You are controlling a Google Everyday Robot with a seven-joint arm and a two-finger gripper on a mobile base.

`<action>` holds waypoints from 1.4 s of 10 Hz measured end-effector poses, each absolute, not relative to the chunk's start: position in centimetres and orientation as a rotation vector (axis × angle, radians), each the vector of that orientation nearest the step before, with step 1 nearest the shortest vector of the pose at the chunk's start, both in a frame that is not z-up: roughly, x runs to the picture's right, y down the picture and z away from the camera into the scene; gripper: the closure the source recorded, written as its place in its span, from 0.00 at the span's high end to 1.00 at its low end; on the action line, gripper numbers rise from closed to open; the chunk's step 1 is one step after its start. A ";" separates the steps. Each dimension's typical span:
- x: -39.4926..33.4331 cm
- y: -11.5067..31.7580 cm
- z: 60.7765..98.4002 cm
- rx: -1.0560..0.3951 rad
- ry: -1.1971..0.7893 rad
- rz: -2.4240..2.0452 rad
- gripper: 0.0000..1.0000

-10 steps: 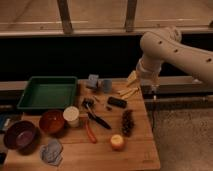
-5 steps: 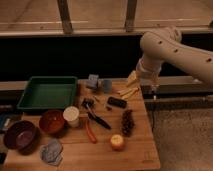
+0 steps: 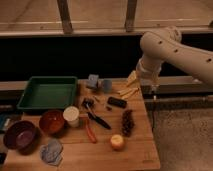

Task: Place towel in purple bowl

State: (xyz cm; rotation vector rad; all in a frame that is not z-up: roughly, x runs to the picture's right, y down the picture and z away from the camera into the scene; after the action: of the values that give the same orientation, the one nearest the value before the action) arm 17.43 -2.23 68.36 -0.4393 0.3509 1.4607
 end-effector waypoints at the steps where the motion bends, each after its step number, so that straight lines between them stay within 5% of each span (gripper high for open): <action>1: 17.4 -2.2 68.4 -0.439 0.351 1.461 0.76; 10: 16.9 -2.5 67.9 -0.439 0.327 1.419 0.76; 14: 8.0 -4.0 66.5 -0.486 0.219 1.252 0.76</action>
State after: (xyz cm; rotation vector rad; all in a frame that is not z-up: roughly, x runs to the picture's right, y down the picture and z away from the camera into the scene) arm 8.00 -4.02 66.46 -0.4861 0.2191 1.2516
